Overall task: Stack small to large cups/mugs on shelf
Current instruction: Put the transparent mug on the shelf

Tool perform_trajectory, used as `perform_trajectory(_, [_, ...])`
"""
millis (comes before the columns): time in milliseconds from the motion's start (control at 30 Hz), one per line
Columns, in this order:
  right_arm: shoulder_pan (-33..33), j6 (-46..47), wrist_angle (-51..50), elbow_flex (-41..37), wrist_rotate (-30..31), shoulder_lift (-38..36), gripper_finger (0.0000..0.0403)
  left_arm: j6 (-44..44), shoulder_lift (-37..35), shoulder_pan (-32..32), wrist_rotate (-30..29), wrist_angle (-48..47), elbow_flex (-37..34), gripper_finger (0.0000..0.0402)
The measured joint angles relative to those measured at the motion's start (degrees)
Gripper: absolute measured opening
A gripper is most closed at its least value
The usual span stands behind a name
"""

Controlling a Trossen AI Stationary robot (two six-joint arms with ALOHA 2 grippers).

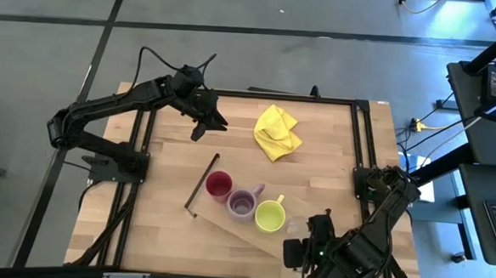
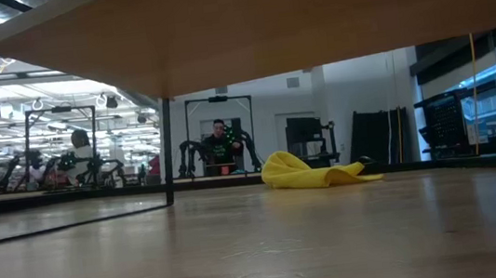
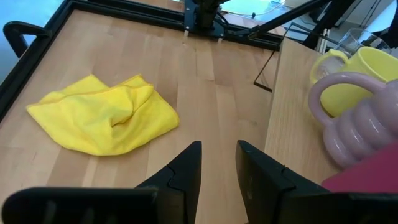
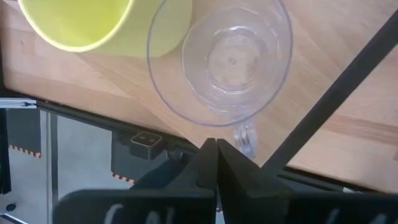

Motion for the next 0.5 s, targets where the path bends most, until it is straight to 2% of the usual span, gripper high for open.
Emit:
perform_trajectory(200, [-0.05, -0.09, 0.04, 0.00, -2.87, 0.00, 0.0003, 0.23, 0.00, 0.00, -0.02, 0.00, 0.00, 0.0094])
perform_trajectory(500, [0.00, -0.33, 0.15, -0.36, -3.02, 0.00, 0.0003, 0.47, 0.00, 0.00, -0.02, 0.00, 0.00, 0.0094])
